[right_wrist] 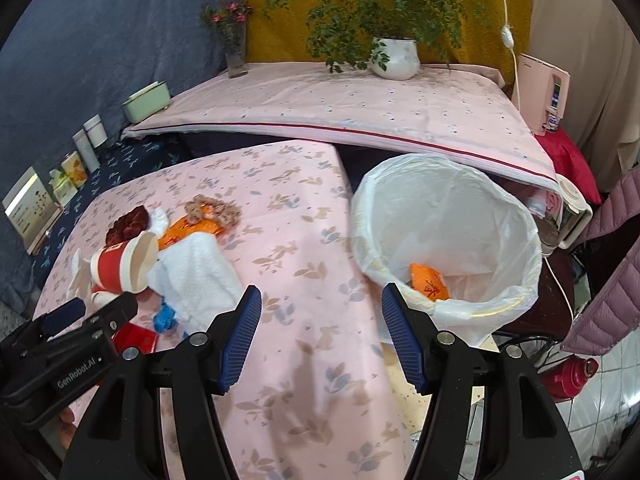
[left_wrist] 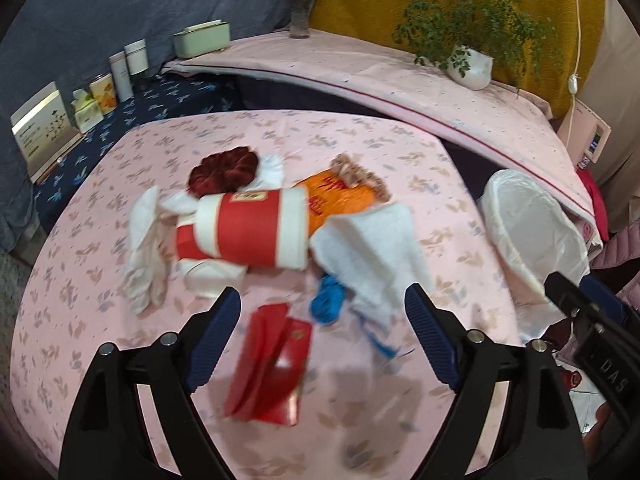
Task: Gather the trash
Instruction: 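Move both tools back from the bin to the trash pile, then grasp the red envelope with the left tool while the right tool grasps the blue tape measure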
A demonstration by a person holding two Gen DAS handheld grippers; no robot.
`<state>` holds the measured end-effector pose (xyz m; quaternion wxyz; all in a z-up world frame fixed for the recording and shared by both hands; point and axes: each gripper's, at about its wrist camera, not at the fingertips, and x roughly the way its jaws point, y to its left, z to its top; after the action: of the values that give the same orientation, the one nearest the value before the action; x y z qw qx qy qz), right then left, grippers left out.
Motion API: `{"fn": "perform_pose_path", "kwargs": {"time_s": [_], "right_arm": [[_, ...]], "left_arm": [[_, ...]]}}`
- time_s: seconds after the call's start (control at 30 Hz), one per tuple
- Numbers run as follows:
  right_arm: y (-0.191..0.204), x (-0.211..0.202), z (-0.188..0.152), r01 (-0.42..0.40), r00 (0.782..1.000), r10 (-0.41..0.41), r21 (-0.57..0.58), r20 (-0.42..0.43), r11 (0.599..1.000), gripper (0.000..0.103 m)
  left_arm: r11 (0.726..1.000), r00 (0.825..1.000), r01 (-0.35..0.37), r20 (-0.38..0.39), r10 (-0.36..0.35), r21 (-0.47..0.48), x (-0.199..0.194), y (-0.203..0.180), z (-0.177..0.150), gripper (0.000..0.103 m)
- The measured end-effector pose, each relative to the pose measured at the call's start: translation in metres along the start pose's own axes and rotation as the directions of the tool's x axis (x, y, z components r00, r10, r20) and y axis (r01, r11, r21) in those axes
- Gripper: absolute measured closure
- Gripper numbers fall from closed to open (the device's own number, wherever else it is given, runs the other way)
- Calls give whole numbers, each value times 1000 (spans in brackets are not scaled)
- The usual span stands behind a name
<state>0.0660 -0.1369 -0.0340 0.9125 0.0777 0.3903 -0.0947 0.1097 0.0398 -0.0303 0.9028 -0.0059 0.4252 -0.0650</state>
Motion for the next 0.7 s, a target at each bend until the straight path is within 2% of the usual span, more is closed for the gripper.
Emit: {"fn": "perform_pose_path", "kwargs": {"time_s": [0.27,0.6,0.7], "right_arm": [[28,5,-14,-26,999,25,-36,-29,999,42],[59,14,-28,-51,997,46,-72,-70,996,42],[69,18,-32,-65,995,57,-84,-87,994,42]], "left_arm": [[998,998,-50,-51,49,-26,4,38,-31,22],[997,994,-52,-100,47,-51,14,61,-56,23],[997,994,-46,-106,40,-58,16,66,-57,29]]}}
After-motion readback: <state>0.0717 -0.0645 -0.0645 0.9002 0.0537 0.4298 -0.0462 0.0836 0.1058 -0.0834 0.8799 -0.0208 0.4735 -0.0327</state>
